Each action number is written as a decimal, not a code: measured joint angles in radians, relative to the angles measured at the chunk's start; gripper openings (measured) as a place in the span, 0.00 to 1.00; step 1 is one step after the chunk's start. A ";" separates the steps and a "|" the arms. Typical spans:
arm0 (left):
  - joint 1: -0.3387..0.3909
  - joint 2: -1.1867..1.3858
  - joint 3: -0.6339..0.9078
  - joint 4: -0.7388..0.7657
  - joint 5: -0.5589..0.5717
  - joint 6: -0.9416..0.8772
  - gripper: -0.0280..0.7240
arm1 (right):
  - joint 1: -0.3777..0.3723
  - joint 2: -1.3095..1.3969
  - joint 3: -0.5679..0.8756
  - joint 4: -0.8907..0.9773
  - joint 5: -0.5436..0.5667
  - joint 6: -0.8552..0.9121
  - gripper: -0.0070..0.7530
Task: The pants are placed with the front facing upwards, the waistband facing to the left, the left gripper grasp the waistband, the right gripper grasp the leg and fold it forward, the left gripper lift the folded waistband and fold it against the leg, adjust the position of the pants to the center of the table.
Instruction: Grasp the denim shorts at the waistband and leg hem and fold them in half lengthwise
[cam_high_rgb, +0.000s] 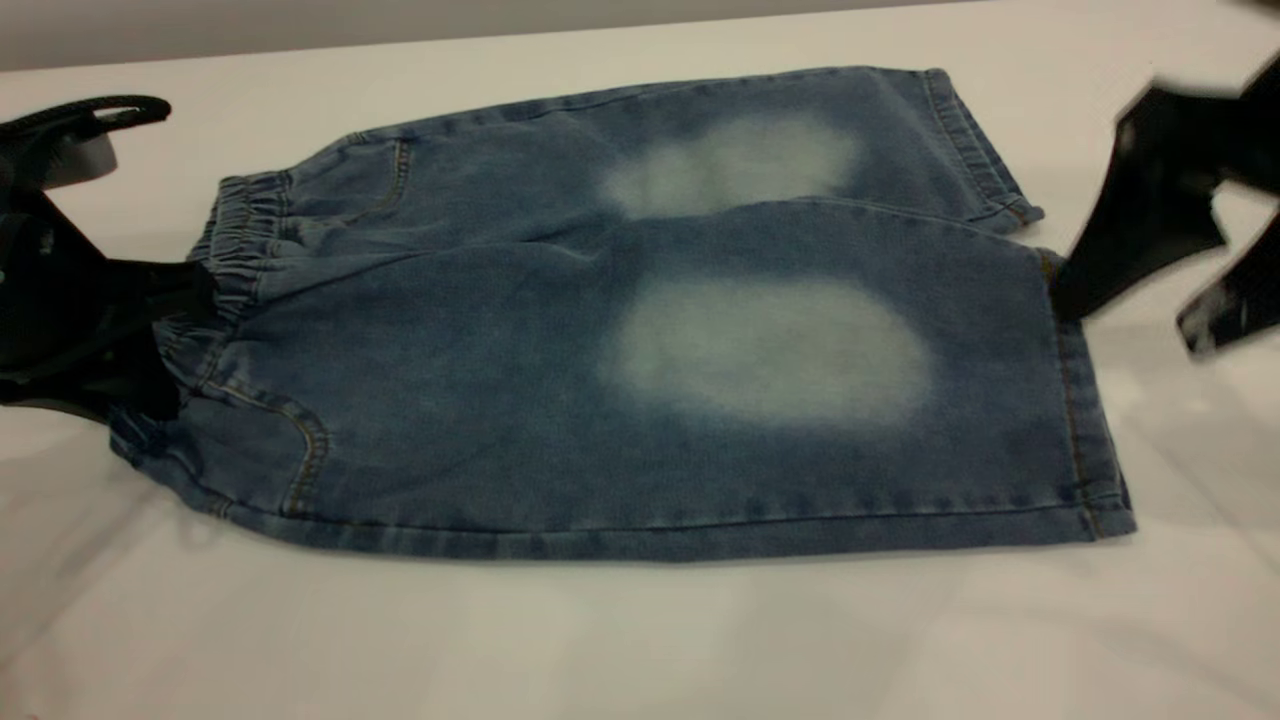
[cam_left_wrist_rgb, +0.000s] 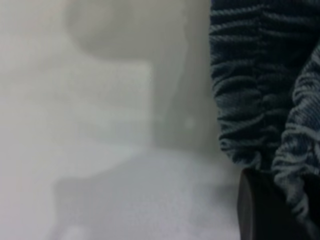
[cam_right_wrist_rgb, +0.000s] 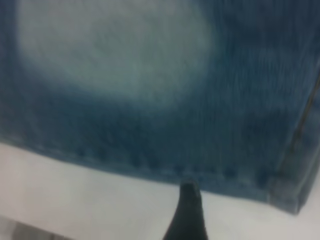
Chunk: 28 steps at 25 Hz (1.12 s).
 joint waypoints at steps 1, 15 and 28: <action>0.000 -0.001 0.000 -0.001 0.000 0.000 0.24 | 0.000 0.019 0.014 0.002 -0.008 -0.007 0.71; -0.001 -0.017 -0.001 -0.002 0.002 0.000 0.24 | 0.000 0.190 0.069 0.263 -0.174 -0.316 0.71; -0.001 -0.017 -0.001 -0.002 -0.001 0.000 0.24 | 0.000 0.256 0.069 0.536 -0.079 -0.625 0.62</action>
